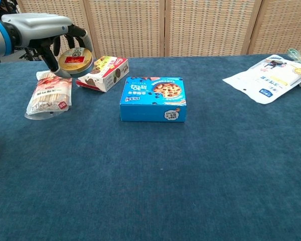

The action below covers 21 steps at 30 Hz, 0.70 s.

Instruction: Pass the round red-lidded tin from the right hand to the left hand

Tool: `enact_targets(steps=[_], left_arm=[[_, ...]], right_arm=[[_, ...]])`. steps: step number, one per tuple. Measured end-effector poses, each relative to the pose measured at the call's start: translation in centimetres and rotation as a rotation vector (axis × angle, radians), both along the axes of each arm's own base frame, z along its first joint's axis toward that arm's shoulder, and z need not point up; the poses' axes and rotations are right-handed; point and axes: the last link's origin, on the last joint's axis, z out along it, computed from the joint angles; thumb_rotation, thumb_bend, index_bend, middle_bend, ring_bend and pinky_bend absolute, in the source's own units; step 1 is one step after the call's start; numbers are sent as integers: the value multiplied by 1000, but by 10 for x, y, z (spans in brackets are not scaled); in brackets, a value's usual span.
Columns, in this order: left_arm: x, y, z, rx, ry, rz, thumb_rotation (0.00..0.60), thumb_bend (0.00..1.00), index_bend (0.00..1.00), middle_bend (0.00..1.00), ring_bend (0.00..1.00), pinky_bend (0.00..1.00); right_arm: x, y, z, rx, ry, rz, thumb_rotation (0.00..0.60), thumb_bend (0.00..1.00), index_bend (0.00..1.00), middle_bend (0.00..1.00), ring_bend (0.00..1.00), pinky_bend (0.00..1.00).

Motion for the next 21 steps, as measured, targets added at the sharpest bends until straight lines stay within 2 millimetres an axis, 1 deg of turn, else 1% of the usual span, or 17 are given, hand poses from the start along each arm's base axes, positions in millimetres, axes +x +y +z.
enact_targets(steps=[7, 11, 14, 21], left_arm=[[-5, 25, -21, -1, -30, 69, 600, 289, 470, 376, 323, 480], [-8, 36, -44, -17, -49, 113, 600, 288, 471, 376, 323, 480], [-9, 39, -60, -35, -44, 129, 600, 285, 474, 376, 323, 480], [-9, 35, -84, -75, -59, 153, 600, 276, 475, 376, 323, 480]], right_arm=[[-5, -3, -1, 7, 6, -25, 600, 0, 0, 0, 0, 0], [-7, -5, -1, 5, 5, -34, 600, 0, 0, 0, 0, 0], [-8, -6, -1, 5, 1, -37, 600, 0, 0, 0, 0, 0], [-9, -5, 4, -5, -12, -39, 600, 0, 0, 0, 0, 0]])
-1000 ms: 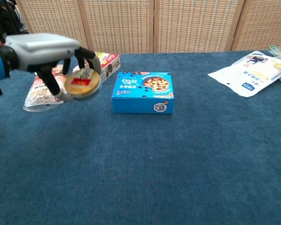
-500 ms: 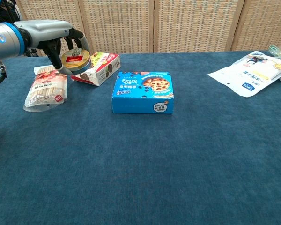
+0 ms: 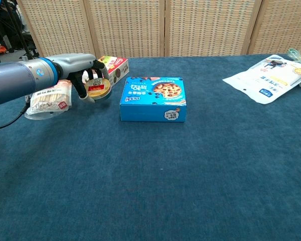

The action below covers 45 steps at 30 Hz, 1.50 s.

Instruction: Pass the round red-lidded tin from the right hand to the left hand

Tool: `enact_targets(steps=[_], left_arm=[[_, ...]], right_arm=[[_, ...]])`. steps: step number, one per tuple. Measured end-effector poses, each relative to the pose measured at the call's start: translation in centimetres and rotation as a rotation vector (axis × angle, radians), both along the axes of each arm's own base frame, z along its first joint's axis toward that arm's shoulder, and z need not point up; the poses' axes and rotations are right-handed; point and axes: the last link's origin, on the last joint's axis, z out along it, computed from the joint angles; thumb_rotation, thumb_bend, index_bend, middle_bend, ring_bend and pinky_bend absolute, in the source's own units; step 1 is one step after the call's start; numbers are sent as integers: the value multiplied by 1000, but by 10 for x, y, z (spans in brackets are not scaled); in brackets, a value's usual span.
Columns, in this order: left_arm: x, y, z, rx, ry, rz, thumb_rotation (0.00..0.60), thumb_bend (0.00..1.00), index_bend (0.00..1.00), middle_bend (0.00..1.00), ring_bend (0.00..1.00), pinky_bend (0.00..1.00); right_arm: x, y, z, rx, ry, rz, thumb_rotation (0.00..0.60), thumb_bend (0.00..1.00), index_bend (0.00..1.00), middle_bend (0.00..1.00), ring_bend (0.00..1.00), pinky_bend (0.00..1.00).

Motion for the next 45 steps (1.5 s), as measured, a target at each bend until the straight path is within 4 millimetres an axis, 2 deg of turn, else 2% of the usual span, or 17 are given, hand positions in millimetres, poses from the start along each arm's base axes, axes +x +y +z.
enact_targets(steps=[6, 7, 9, 11, 12, 13, 15, 19, 25, 28, 31, 34, 35, 38, 41, 45], left_arm=[[3, -6, -17, -23, 4, -19, 600, 238, 475, 369, 322, 480], [3, -6, -18, -23, 7, -20, 600, 227, 473, 354, 317, 480], [2, -6, -20, -17, 21, -25, 600, 188, 425, 259, 249, 476], [0, -6, -22, -13, 32, -25, 600, 147, 294, 121, 119, 406], [0, -6, -24, -14, 32, -24, 600, 118, 189, 54, 54, 330], [0, -6, -25, -14, 32, -23, 600, 88, 91, 13, 13, 249], [-1, -6, -25, -9, 42, -33, 600, 37, 8, 0, 0, 157], [-2, -5, -23, 11, 68, -59, 600, 0, 0, 0, 0, 81], [2, -10, -13, -4, 32, -71, 600, 0, 0, 0, 0, 70], [8, -15, 5, 6, -36, -87, 600, 0, 0, 0, 0, 55], [11, -22, 36, 30, -111, -121, 600, 0, 0, 0, 0, 7], [3, -29, 78, 98, -150, -157, 600, 0, 0, 0, 0, 0], [-3, -32, 95, 136, -154, -163, 600, 0, 0, 0, 0, 0], [-24, -47, 128, 209, -158, -153, 600, 0, 0, 0, 0, 0], [-54, -67, 153, 255, -140, -104, 600, 0, 0, 0, 0, 0], [-102, -102, 171, 319, -117, -2, 600, 0, 0, 0, 0, 0]], right_arm=[[0, 1, 2, -2, -3, -1, 600, 0, 0, 0, 0, 0], [0, 1, 2, -2, -4, -2, 600, 0, 0, 0, 0, 0], [-1, 1, 2, -3, -10, -5, 600, 0, 0, 0, 0, 0], [-2, 0, 3, -6, -18, -10, 600, 0, 0, 0, 0, 0], [-2, 0, 4, -8, -19, -12, 600, 0, 0, 0, 0, 0], [-2, 0, 5, -10, -19, -13, 600, 0, 0, 0, 0, 0], [-2, 0, 5, -10, -18, -12, 600, 0, 0, 0, 0, 0], [-1, 1, 4, -5, -29, -12, 600, 0, 0, 0, 0, 0], [1, 2, 4, -2, -33, -14, 600, 0, 0, 0, 0, 0], [2, 3, 4, -4, -37, -7, 600, 0, 0, 0, 0, 0], [4, 4, 4, -4, -39, -3, 600, 0, 0, 0, 0, 0], [6, 5, 4, -1, -37, 4, 600, 0, 0, 0, 0, 0], [6, 5, 3, -1, -36, 7, 600, 0, 0, 0, 0, 0], [8, 6, 3, -2, -28, 12, 600, 0, 0, 0, 0, 0], [9, 7, 2, -4, -14, 18, 600, 0, 0, 0, 0, 0], [10, 9, 1, -10, 19, 18, 600, 0, 0, 0, 0, 0]])
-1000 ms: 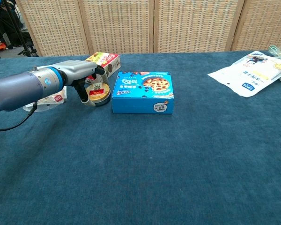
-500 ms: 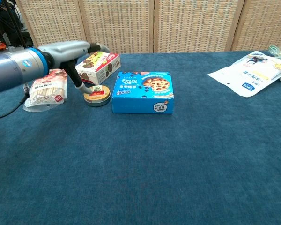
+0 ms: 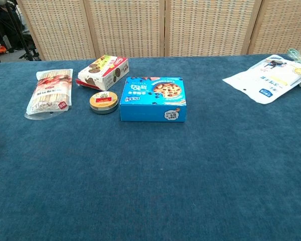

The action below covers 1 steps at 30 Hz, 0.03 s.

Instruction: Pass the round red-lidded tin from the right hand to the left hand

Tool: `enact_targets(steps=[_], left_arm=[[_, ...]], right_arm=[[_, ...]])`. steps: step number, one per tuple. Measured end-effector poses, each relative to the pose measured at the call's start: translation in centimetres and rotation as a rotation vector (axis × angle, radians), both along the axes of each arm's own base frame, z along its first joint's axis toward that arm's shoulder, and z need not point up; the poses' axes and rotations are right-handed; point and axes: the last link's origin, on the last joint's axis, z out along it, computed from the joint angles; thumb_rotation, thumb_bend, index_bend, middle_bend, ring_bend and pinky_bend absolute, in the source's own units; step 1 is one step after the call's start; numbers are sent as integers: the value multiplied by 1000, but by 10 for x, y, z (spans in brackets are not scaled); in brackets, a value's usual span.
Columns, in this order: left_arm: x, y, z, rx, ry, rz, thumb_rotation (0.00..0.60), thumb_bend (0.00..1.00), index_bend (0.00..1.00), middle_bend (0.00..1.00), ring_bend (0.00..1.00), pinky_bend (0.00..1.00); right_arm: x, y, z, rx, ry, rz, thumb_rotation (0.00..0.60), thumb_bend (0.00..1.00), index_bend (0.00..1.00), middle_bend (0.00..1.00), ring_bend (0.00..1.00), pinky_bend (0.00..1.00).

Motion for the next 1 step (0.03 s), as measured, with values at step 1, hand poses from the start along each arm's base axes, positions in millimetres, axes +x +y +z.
enact_targets(steps=[1], left_arm=[[-6, -6, 2, 10, 3, 14, 600, 0, 0, 0, 0, 0]], right_arm=[[0, 1, 0, -2, 17, -4, 600, 0, 0, 0, 0, 0]])
